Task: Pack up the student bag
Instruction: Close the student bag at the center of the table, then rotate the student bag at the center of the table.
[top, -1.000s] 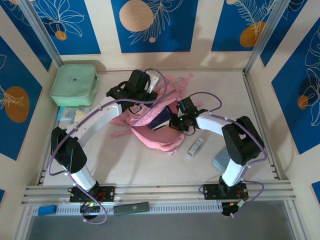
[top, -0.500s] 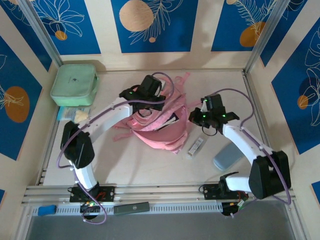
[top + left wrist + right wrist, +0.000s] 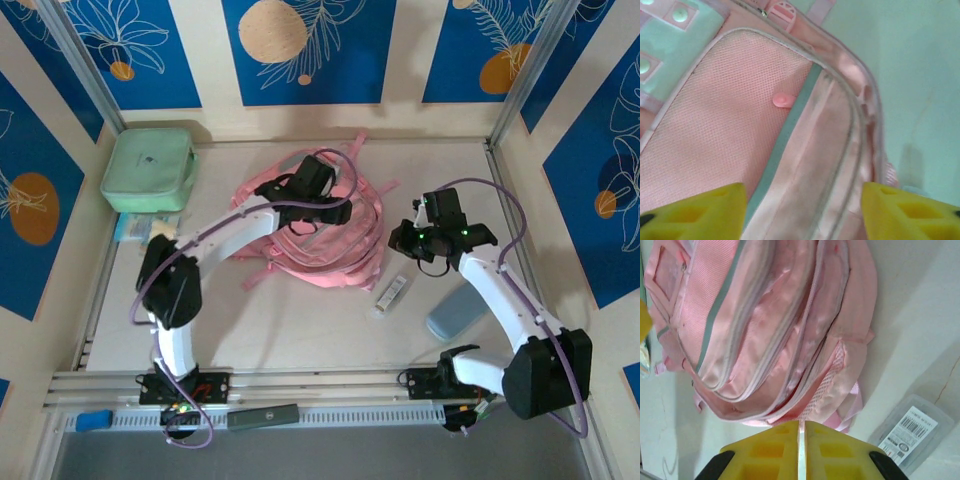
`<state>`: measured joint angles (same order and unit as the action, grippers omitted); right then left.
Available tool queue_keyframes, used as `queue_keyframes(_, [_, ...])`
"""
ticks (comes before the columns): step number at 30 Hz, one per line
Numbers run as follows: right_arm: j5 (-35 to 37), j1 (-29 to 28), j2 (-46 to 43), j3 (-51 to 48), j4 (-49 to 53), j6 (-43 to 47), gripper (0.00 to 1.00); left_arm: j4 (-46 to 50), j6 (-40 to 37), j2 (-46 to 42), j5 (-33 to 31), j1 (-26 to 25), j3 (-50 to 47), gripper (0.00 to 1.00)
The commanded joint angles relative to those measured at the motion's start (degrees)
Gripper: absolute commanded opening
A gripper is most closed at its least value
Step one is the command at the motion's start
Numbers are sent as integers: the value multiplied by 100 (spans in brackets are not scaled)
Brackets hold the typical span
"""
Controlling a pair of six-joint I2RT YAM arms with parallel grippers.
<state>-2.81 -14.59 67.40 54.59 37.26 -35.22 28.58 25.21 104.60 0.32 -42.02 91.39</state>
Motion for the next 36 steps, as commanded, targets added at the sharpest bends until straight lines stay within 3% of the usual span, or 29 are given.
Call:
queue_keyframes(1, [251,-353,-70,342,614,156,13,-301,165,-1178,267,91,-838,68])
queue_keyframes(7, [856,-1571,230,621,1063,-118,19,-680,1815,-2633,144,564,-3052,72])
queue_keyframes(12, [1379,-2597,624,638,1021,-538,22,-1846,3045,-3175,409,979,-4654,73])
queue_keyframes(21, [1564,-3390,1503,848,671,-837,24,-2940,3609,-2358,512,1691,-5090,70])
queue_keyframes(27, [1546,-3445,1622,913,669,-861,24,-3447,3727,-1829,705,2037,-5139,62])
queue_keyframes(36, [1592,-3392,1652,861,577,-802,24,-4173,3943,-1031,694,2049,-5105,44])
